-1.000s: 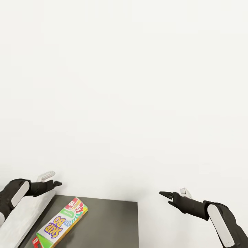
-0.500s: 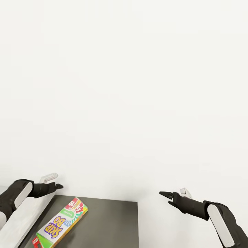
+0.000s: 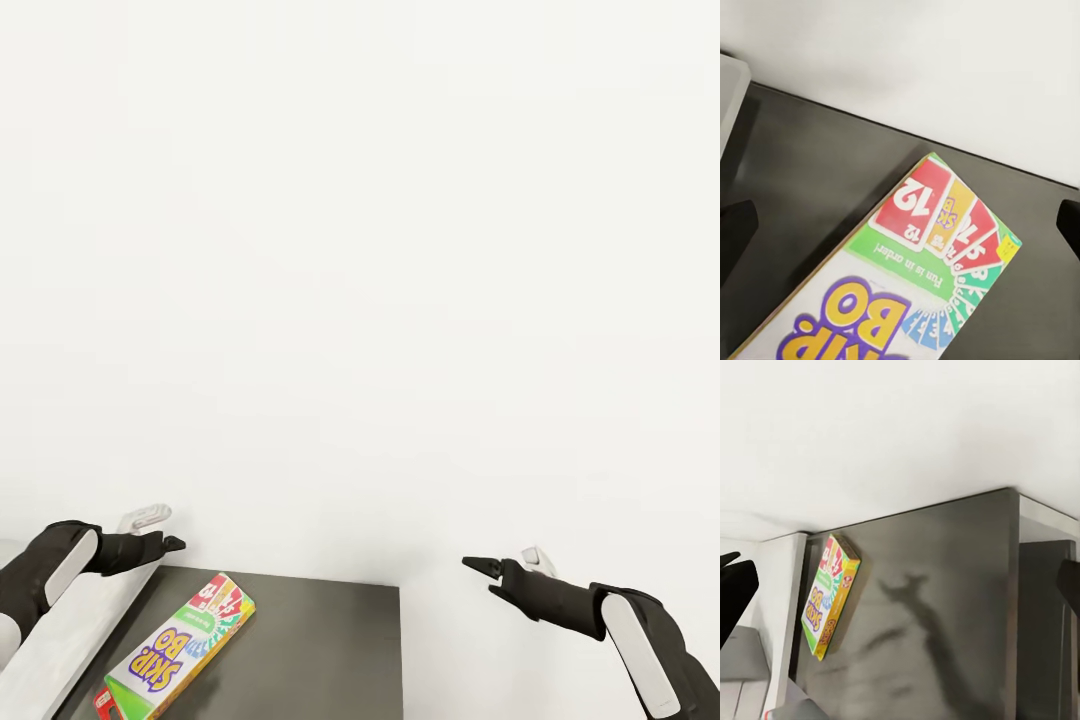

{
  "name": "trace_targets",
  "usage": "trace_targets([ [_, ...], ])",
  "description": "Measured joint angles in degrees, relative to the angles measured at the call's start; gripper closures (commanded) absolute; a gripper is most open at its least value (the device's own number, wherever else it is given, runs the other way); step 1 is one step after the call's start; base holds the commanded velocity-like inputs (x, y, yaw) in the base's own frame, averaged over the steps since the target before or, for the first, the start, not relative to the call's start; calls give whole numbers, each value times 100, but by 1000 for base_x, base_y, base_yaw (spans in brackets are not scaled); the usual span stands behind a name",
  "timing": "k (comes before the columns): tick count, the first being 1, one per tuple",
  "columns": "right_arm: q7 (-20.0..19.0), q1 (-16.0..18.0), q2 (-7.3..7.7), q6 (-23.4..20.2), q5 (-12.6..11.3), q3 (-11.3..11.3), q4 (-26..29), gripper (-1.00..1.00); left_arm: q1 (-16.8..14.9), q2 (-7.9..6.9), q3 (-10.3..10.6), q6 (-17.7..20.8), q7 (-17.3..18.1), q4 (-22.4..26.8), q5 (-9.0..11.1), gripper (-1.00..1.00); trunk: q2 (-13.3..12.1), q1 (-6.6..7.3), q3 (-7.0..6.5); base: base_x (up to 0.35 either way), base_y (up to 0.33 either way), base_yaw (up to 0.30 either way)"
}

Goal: Put all the toys in the child's room - the three board games (two on the bed and one on the table), the two jigsaw puzzles on the table, and the tennis ball on the table - inside the toy box on the table in the child's room.

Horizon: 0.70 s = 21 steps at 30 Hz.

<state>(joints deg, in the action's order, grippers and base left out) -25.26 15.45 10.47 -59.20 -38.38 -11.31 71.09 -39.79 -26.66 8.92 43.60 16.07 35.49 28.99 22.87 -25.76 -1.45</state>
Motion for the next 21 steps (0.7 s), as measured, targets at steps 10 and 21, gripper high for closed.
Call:
trace_targets([
  [10, 7, 2, 0, 0, 13, 19, -16, -100, 0, 8, 1, 0, 0, 0, 4, -100, 0, 0, 1, 0, 0, 0],
  [21, 10, 7, 0, -2, 279, 19, -24, -100, 0, 58, 9, 0, 0, 0, 0, -100, -1, 0, 85, 0, 0, 0],
])
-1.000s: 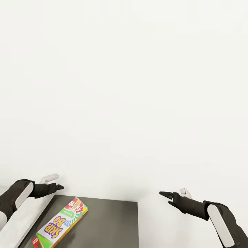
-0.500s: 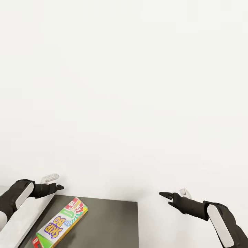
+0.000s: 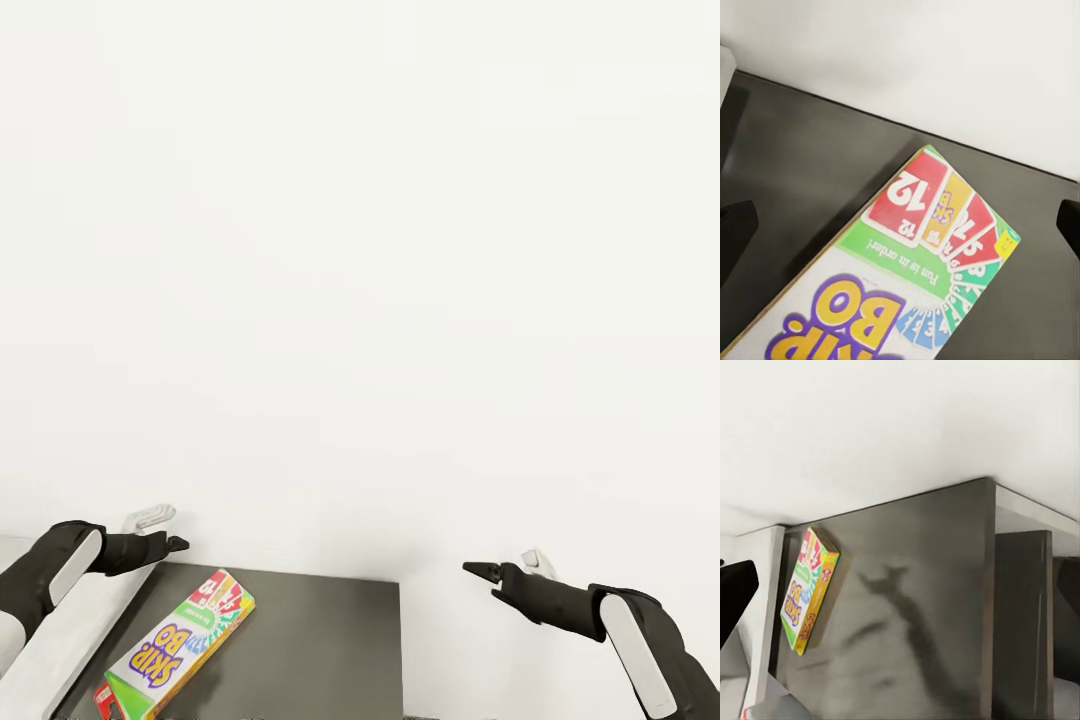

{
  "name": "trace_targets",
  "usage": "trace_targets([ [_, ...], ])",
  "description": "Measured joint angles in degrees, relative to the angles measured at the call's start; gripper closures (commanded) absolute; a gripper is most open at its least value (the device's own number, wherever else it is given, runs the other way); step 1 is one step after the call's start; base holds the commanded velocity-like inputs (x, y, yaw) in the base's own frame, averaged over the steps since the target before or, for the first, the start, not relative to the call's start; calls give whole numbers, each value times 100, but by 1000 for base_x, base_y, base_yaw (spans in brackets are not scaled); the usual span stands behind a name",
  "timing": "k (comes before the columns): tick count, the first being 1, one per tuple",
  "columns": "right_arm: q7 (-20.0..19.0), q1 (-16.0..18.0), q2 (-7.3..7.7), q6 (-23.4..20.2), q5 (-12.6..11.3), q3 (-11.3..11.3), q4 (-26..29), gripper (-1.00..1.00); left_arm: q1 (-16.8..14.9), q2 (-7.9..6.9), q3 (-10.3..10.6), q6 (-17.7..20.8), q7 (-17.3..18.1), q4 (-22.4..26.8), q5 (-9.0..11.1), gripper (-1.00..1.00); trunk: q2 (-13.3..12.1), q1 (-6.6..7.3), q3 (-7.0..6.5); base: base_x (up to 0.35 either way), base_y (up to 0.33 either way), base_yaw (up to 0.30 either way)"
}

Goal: Put all the toys in the child's room - the three board games (two on the bed and one on the table), the two jigsaw puzzles on the table, and the tennis ball on the table - inside the toy box on the table in the child's room.

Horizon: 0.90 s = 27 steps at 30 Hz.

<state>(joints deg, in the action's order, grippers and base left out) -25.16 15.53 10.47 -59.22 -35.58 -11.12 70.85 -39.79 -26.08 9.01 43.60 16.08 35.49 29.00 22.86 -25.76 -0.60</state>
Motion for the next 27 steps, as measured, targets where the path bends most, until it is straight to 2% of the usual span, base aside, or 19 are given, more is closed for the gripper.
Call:
trace_targets([
  [5, 39, 0, 0, 2, 15, 0, 0, -100, 0, 10, 7, 0, 7, 0, -1, -100, 0, 0, 47, 0, 0, 0],
  [12, 555, -1, -8, -5, -5, -10, -1, -100, 1, 13, 11, 0, 9, 0, 1, -100, -2, 0, 110, 0, 0, 0],
  [15, 661, -1, -13, -5, -11, -11, -3, -100, 2, 13, 11, -1, 9, -1, 2, -100, -4, 1, 136, 0, 0, 0],
  [27, 724, -3, -3, -3, 16, 3, -212, -100, 4, 28, 9, -2, 9, -2, 8, -100, -9, 2, 244, 0, 0, 0],
])
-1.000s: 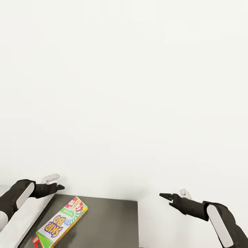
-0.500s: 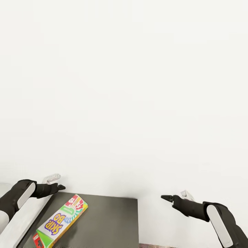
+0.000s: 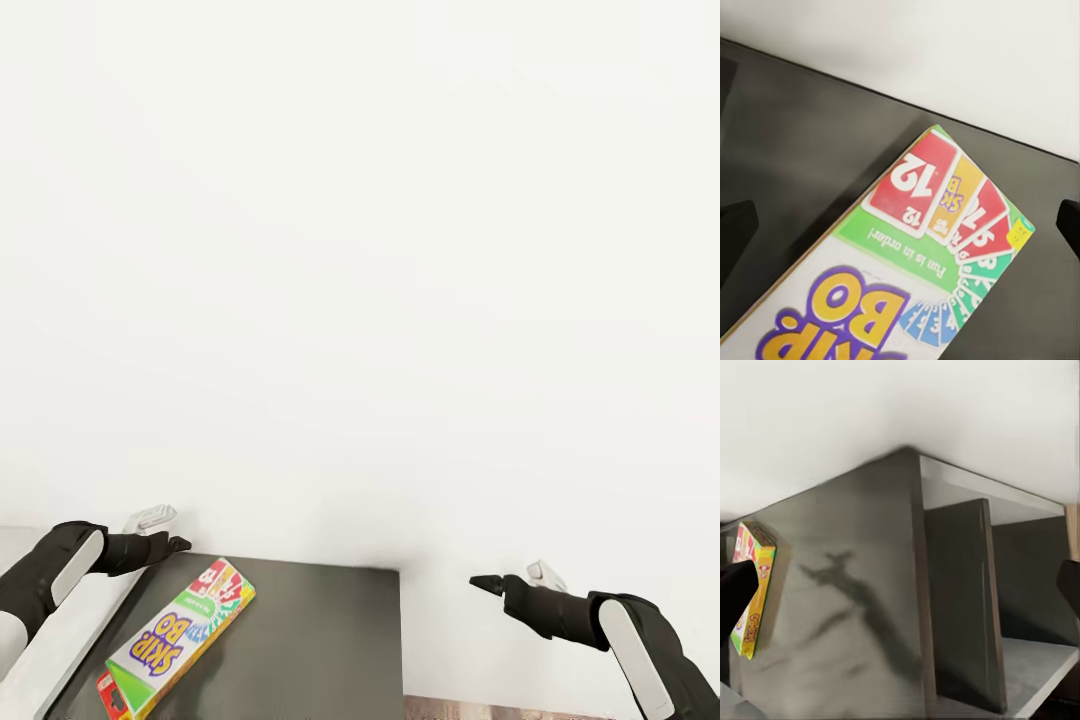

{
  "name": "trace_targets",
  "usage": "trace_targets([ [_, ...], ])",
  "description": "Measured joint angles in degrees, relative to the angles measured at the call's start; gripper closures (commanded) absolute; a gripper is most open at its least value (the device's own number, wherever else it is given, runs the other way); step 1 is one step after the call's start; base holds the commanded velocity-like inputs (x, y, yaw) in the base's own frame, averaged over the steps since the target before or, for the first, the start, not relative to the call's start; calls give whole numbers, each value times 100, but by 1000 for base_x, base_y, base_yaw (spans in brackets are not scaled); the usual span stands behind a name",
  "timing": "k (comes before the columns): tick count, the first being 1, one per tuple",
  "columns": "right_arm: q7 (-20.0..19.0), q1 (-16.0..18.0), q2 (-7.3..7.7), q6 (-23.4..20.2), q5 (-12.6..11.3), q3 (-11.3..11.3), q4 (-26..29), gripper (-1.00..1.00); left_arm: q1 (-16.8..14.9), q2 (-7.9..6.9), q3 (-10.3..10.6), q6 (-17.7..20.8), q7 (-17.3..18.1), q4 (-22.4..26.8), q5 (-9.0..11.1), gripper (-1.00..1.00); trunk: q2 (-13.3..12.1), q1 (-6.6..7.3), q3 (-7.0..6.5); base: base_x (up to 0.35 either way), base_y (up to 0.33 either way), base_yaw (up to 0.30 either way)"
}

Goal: Put all the toys in the child's room - the three board games (two on the bed and one on the table), the two jigsaw puzzles on the table, and the tennis ball on the table - inside the toy box on the table in the child's room.

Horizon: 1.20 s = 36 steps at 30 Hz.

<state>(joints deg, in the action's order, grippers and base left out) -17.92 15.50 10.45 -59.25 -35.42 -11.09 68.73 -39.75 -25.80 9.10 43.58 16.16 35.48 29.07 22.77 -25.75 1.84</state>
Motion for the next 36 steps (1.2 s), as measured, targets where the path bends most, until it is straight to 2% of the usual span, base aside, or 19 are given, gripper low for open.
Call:
trace_targets([
  [2, 45, 19, 0, 4, 14, 1, -106, -100, 0, 1, 0, 0, 0, 0, 0, -100, 0, 0, 19, 0, 0, 0],
  [8, 399, 103, 4, 123, 269, 1, -495, -100, 0, 41, 0, 0, -3, 0, -1, -100, 0, 0, 76, 0, 0, 0],
  [17, 477, 131, 4, 408, 391, 4, -603, -100, 0, 131, 130, 0, -8, 0, -8, -100, 0, 0, 161, 0, 0, 0],
  [29, 480, 132, 1, 422, 420, 5, -609, -100, 0, 109, 141, 0, 7, 0, -9, -100, 1, 0, 274, 0, 0, 0],
  [36, 479, 132, 2, 422, 420, 5, -609, -100, 0, 44, 148, 0, 204, 0, -4, -100, 1, 0, 341, 0, 0, 0],
])
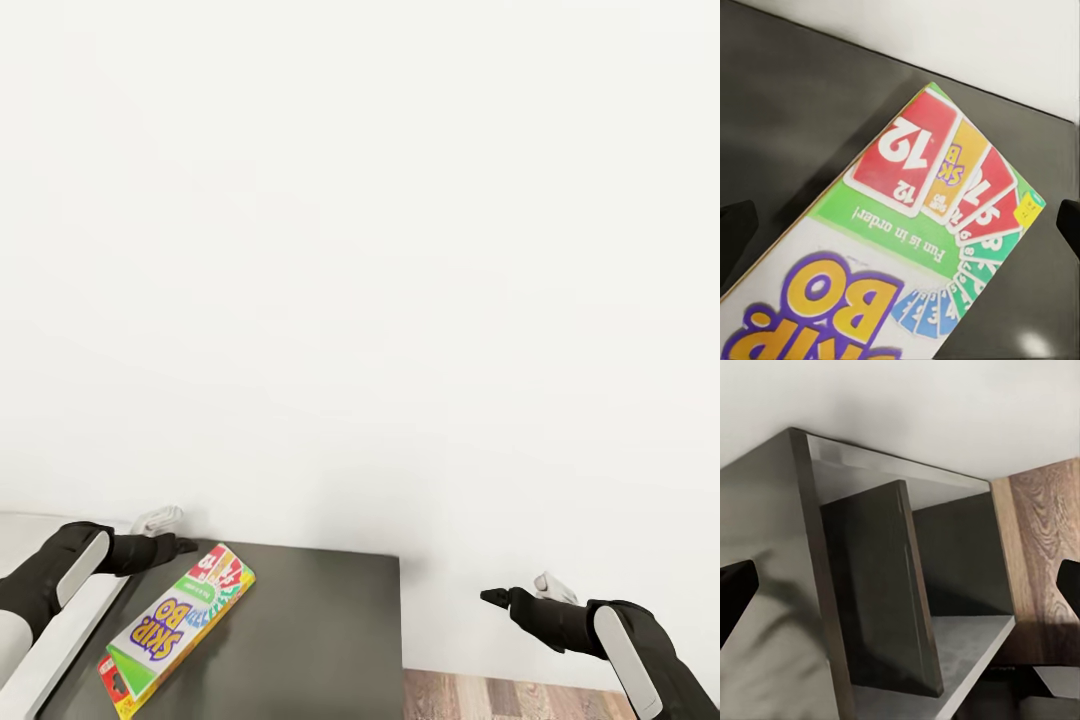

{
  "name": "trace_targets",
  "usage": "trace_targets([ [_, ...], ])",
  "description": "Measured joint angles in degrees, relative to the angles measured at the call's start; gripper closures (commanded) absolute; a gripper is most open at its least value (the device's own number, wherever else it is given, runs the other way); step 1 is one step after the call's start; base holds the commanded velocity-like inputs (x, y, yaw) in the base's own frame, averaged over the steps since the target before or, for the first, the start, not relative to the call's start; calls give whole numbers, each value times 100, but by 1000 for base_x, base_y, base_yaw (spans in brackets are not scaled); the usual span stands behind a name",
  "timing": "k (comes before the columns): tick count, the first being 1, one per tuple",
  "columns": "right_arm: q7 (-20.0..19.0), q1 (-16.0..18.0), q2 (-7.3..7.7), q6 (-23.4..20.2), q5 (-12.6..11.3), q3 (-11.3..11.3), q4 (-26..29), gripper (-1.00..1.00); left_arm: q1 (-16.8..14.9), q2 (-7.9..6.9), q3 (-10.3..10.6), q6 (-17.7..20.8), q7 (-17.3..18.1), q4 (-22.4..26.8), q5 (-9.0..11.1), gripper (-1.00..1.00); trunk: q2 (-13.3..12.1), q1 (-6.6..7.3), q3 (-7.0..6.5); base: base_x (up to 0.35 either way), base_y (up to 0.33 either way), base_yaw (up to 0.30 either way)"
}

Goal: Put all the toys in the child's room - the three board games (two on the bed and one on the table), the two jigsaw puzzles on the table, and the tennis ball on the table - inside the toy box on the table in the child's room.

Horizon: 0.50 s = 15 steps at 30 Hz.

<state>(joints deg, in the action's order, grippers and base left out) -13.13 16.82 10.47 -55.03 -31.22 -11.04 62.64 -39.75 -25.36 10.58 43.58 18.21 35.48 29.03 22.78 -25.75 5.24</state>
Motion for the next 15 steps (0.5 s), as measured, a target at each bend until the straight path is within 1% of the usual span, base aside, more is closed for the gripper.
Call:
trace_targets([
  [2, 1, 0, 0, 2, 0, 0, -3, -100, 0, -41, 5, -1, 150, 0, -6, -100, 0, 0, 19, 0, 0, 0],
  [5, 1, 0, 0, 1, 0, 0, -5, -100, 0, -155, 18, -7, 414, 0, -16, -100, 0, 0, 47, 0, 0, 0],
  [7, 0, 0, 0, 2, -1, 0, -6, -100, 0, -270, 27, -28, 630, -6, -21, -100, 0, 0, 66, 0, 0, 0],
  [8, 0, 0, 0, 1, 0, 0, -7, -100, 0, -305, 28, -53, 697, -8, -21, -100, 0, 0, 76, 0, 0, 0],
  [10, -4, 0, 0, 1, 0, 0, -5, -100, 0, -416, 37, -249, 1000, -13, -28, -100, 0, 0, 94, 0, 0, 0],
  [13, -6, 0, 4, 0, 0, 0, -4, -100, 0, -477, 41, -445, 1454, -16, -58, -100, 0, 0, 123, 0, 0, 0],
  [14, -6, 0, 6, 0, 0, 0, -5, -100, 0, -483, 42, -467, 1541, -16, -76, -100, 0, 0, 132, 0, 0, 0],
  [15, -7, 0, 15, -3, 1, 0, -4, -100, 0, -490, 41, -497, 1685, -16, -129, -100, 0, 0, 142, 0, 0, 0],
])
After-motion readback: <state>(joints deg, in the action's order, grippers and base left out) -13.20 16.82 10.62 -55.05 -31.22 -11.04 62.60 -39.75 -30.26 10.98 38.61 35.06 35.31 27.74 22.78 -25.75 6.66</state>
